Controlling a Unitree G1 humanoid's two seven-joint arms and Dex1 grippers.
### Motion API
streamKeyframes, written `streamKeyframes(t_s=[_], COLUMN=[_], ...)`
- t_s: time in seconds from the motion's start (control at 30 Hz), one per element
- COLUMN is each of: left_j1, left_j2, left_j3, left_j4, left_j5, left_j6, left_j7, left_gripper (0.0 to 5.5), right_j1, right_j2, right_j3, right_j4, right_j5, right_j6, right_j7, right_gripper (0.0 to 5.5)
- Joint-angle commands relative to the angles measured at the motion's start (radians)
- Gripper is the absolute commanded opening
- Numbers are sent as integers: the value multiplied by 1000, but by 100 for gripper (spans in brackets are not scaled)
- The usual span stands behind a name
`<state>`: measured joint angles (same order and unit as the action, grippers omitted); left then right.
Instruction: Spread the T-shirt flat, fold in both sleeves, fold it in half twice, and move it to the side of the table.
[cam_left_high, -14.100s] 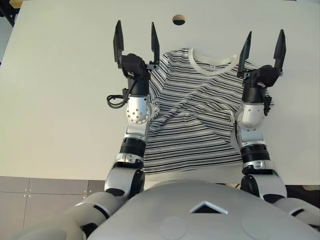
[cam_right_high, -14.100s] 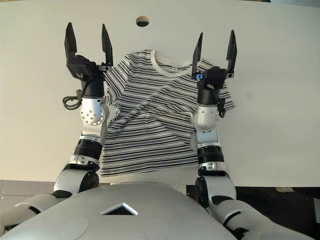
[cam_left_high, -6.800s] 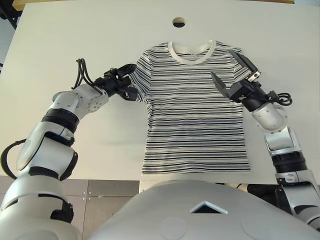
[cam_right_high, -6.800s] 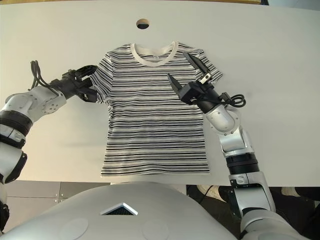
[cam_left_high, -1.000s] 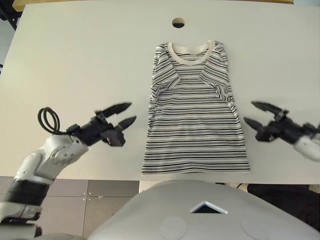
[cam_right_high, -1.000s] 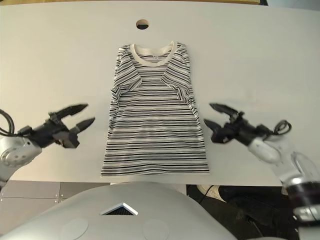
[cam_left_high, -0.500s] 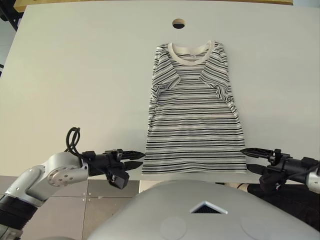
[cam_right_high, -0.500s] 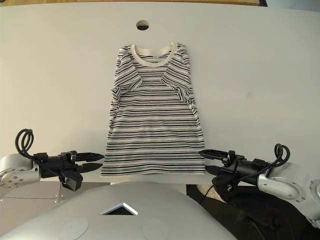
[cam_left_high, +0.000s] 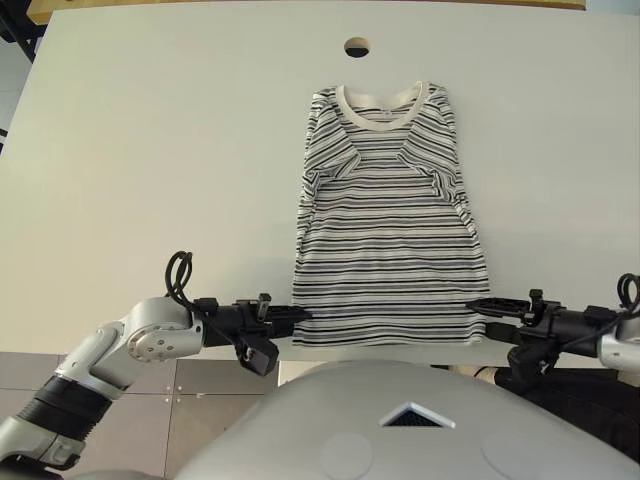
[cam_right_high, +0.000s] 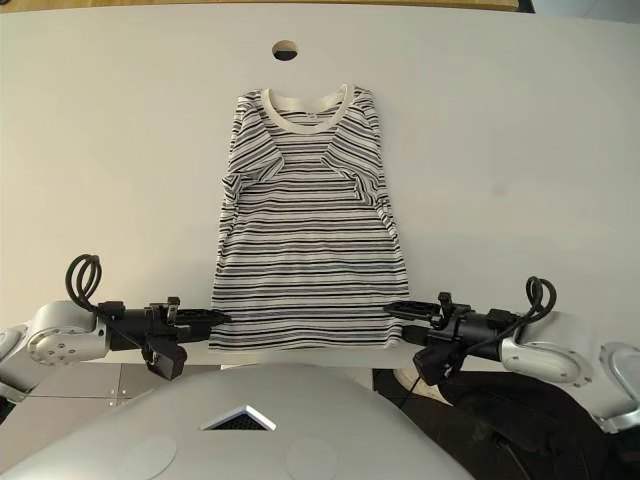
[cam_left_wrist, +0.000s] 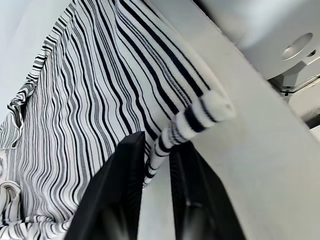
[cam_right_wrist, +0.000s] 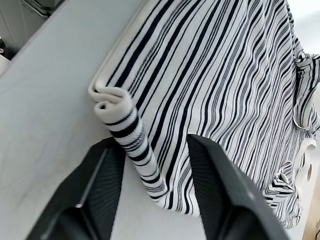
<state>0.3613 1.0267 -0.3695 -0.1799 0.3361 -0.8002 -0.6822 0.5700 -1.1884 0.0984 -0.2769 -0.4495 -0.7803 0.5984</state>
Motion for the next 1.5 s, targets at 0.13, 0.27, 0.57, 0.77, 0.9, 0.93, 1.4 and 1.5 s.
streamKeyframes(t_s=[0.13,0.27,0.57,0.77,0.9,0.93,1.4,1.5], left_j1=[2,6,-45,-155,-351,-395,-961,-1028], left_j2=[1,-10,-69,-206,-386,-420,-672,-699], left_j3=[-7,10,22,70,139,151,87,67], left_j4=[24,23,74,149,369,425,1180,1310], left_j5=[7,-40,-356,-444,-310,-278,48,82], left_j6=[-18,-23,-5,62,115,126,169,190], left_j7=[-12,9,-29,6,180,223,561,599], left_gripper=[10,10,10,10,10,10,10,37], right_j1=[-12,-32,-74,-229,-536,-599,-1022,-1085], right_j2=[9,10,51,206,449,494,754,782], right_j3=[38,47,51,9,9,22,121,145], right_j4=[29,52,150,148,303,364,1017,1122], right_j5=[-17,1,134,432,285,217,-57,-75], right_j6=[-10,-17,-28,83,261,291,335,321], right_j7=[32,39,24,-22,-225,-278,-687,-726], right_gripper=[84,15,15,15,15,15,15,35])
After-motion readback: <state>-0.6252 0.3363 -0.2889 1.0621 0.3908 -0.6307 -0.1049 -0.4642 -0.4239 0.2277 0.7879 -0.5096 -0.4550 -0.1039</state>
